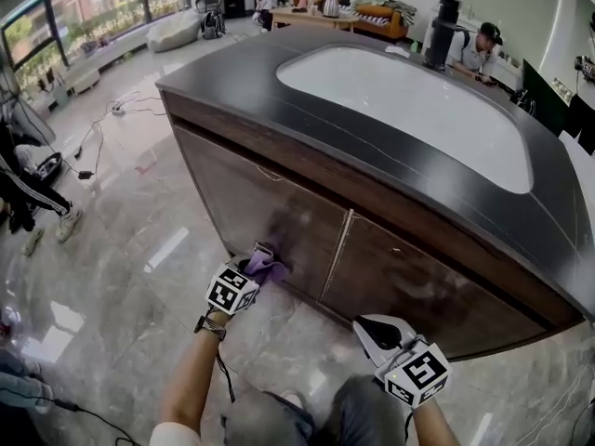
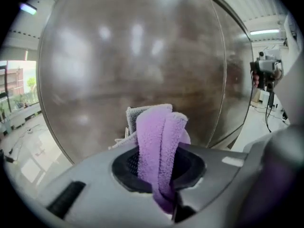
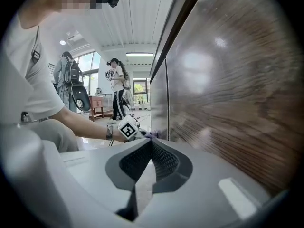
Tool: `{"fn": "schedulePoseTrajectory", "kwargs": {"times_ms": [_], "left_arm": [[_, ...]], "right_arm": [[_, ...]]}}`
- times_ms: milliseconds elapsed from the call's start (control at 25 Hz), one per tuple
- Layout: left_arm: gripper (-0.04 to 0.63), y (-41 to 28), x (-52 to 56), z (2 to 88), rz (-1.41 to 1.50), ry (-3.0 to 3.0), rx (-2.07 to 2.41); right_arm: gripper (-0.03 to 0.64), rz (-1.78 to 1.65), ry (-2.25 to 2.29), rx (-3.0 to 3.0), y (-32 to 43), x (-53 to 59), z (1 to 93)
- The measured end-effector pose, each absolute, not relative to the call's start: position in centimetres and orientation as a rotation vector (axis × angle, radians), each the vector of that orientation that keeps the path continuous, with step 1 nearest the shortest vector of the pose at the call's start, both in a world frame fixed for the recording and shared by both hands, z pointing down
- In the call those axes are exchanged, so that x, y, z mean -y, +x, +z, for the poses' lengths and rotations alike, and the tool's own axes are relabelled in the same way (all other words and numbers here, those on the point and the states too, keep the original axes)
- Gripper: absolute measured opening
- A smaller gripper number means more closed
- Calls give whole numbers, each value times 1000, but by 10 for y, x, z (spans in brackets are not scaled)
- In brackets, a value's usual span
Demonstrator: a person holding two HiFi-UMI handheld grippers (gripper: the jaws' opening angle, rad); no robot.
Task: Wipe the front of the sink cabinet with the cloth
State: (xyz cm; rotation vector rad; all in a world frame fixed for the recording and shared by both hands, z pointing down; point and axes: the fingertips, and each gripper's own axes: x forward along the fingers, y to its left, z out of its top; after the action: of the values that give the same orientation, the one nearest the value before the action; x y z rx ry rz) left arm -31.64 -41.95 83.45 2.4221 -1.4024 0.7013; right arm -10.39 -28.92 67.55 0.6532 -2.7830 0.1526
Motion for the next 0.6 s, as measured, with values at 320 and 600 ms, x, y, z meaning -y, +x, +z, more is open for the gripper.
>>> {"fn": "schedulePoseTrajectory", "kwargs": {"times_ms": [320,600], "left_arm": [[54,-294,408,640,658,2753,1482],[54,-319,413,519,547,2830,1708]], "right_arm": [[6,119,613,2832,-116,278,658],[6,109,637,2846,-110,280,651]]}}
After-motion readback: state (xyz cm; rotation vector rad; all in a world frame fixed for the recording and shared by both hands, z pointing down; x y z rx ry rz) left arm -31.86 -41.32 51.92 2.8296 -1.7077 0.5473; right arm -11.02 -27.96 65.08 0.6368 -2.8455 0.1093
